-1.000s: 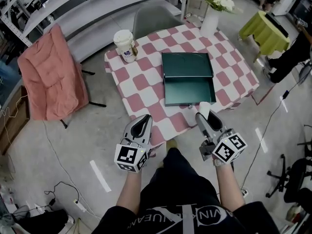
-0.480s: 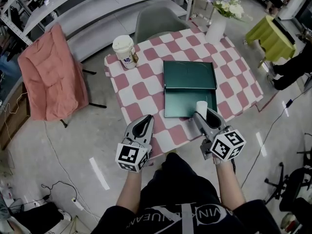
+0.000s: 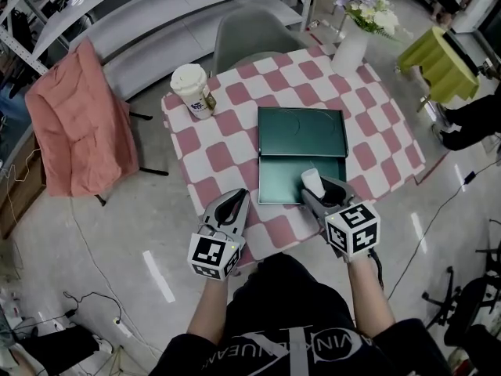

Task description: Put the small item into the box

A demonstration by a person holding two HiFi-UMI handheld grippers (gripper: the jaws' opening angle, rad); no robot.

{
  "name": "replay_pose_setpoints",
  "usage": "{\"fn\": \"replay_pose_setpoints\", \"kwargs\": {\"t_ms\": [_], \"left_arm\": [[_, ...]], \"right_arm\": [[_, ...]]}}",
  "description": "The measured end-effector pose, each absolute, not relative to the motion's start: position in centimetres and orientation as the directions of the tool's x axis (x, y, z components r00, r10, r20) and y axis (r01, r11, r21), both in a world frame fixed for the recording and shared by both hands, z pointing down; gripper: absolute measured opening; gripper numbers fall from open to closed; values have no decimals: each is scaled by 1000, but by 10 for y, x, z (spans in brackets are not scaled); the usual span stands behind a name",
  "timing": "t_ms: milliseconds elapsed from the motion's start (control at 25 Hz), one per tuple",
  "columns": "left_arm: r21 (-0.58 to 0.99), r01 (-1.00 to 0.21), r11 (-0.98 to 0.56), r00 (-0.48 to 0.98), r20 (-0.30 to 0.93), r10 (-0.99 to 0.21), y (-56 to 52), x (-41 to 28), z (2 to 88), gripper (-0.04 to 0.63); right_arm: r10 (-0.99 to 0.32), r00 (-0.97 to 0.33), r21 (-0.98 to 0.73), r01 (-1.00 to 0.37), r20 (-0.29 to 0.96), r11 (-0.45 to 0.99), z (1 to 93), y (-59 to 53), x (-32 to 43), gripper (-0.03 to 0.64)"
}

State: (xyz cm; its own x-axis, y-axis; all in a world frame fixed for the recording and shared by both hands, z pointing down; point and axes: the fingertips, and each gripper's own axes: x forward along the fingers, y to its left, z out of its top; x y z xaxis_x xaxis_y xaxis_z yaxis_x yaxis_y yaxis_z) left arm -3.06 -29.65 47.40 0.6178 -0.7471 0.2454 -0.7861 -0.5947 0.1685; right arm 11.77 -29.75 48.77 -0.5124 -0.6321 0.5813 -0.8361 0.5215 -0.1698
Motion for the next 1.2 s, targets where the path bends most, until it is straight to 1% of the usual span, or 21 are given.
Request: {"fn": "replay_pose_setpoints", "kwargs": {"t_ms": [200,560,920,1200], "left_arm": [[177,-790,-587,613,254,-748,-305,-29,483,20],[188,-799,-571,600,280,-749,-316,-28,497,20],[196,-814,-546,580,299,-758,-327,-34,507,20],[205,-824,-528,566,307,-765,-336,-36,512,20]], "right_arm": [[-555,-475,-69,-798,683,599,504,-304,114,183],[-405,-460,-37,-696,790,717,530,-310,98,183],[-298,-429,-37,-619,853,784,556,-317,91,183],[-229,-422,-62,-574,877,817,568,-318,88,183]]}}
